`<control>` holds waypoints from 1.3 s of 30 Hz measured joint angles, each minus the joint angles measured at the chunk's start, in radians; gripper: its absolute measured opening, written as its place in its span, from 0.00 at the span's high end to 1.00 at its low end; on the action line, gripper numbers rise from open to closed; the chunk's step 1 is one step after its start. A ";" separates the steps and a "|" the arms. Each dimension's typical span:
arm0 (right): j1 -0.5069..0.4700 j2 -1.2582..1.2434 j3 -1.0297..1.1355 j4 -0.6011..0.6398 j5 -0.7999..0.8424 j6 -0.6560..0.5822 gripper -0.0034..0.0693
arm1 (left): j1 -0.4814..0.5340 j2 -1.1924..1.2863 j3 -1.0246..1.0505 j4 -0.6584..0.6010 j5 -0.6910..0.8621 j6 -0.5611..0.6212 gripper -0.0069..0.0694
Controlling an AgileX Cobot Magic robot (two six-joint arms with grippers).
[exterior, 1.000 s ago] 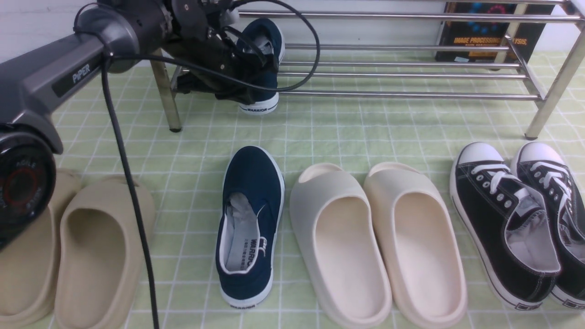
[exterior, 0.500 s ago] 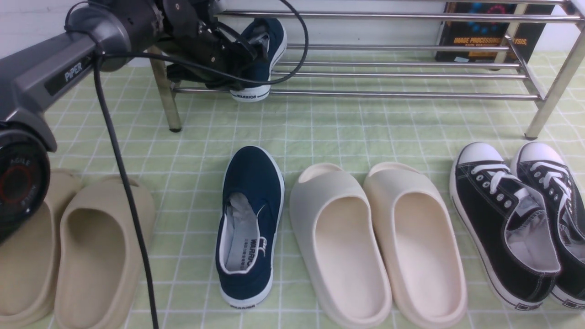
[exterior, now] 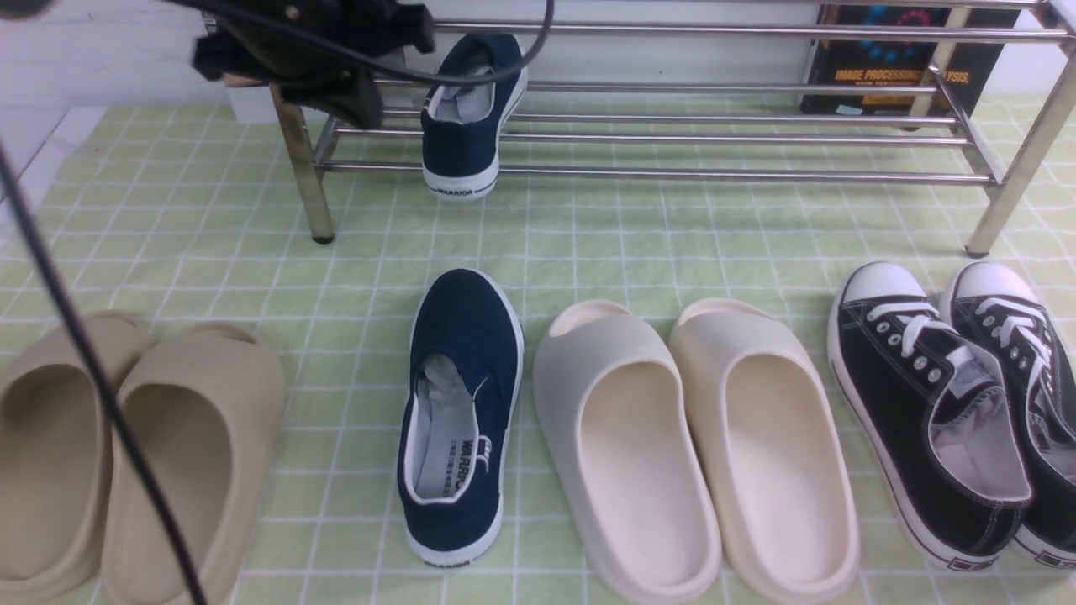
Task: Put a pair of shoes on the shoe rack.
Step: Use the left arm to grab the shoe closest to it
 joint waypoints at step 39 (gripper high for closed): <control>0.000 0.000 0.000 0.000 0.000 0.000 0.62 | -0.307 -0.178 0.866 0.216 -0.388 -0.537 0.37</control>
